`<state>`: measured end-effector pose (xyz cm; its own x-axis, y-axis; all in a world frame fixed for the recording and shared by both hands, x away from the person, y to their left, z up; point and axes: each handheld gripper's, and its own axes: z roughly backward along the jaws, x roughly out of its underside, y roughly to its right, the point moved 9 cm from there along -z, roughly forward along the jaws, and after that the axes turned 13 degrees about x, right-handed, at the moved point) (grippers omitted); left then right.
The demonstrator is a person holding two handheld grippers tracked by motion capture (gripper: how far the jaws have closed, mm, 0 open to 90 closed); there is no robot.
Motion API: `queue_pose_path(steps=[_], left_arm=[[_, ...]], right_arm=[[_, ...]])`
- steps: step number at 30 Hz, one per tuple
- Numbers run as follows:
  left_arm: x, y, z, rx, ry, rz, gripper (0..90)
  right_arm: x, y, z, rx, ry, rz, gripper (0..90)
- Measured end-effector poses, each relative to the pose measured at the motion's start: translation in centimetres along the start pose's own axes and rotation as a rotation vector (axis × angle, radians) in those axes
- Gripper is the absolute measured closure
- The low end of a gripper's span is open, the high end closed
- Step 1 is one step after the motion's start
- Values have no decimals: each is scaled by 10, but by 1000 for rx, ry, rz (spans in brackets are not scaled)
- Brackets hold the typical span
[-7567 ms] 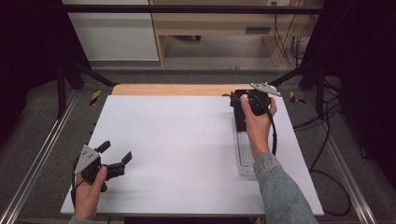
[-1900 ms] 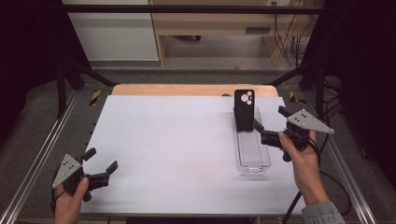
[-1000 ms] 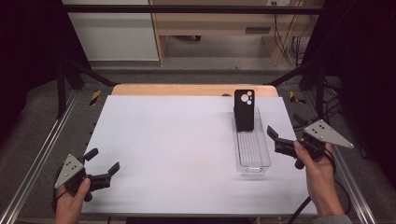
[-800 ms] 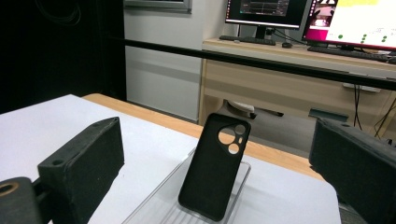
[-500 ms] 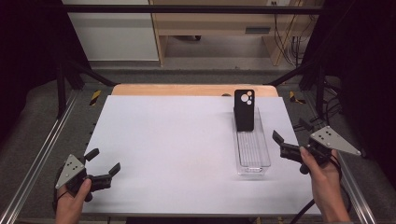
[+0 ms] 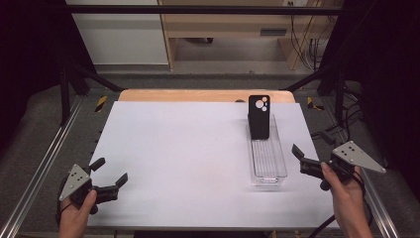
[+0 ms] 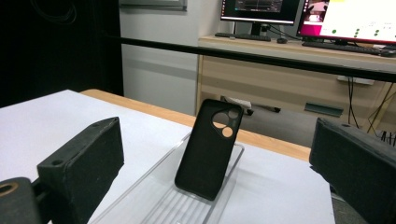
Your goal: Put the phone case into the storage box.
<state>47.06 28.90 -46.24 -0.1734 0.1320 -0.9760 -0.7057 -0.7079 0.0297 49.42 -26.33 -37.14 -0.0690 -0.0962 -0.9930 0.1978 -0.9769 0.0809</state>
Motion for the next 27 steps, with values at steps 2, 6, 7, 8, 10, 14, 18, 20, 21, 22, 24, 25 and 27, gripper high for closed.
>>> queue_pose_path(steps=[2, 6, 7, 8, 10, 14, 18, 20, 21, 22, 24, 25, 27], left_arm=[[0, 0, 0, -2, 2, -1, 20], [0, 0, 1, -3, 3, -1, 20], [0, 0, 0, 0, 4, 0, 20], [0, 0, 0, 1, 5, 1, 20], [0, 0, 0, 4, 3, 0, 20], [0, 1, 0, 4, 4, 0, 20], [0, 1, -1, 6, 2, -1, 20], [0, 1, -1, 7, 2, -3, 20], [0, 2, -1, 8, 1, -3, 20], [0, 2, -1, 9, 0, -4, 20], [0, 2, -1, 10, 1, -3, 20], [0, 2, -1, 10, 0, -4, 20], [0, 2, -1, 10, -1, -3, 20]], right_arm=[[3, 1, 1, 3, -2, -4, 36], [7, 2, 4, 5, 1, -5, 36], [8, 2, 5, 6, 3, -3, 36], [9, 3, 5, 6, 3, -1, 36], [12, 3, 7, 6, 4, 0, 36], [16, 3, 9, 3, 4, -3, 36], [20, 4, 11, 6, 6, -10, 36], [22, 4, 12, 5, 4, -11, 36], [23, 4, 13, 5, 6, -9, 36], [24, 4, 13, 5, 6, -8, 36], [26, 4, 14, 5, 6, -10, 36], [27, 4, 14, 5, 6, -10, 36], [28, 4, 15, 5, 6, -12, 36]])
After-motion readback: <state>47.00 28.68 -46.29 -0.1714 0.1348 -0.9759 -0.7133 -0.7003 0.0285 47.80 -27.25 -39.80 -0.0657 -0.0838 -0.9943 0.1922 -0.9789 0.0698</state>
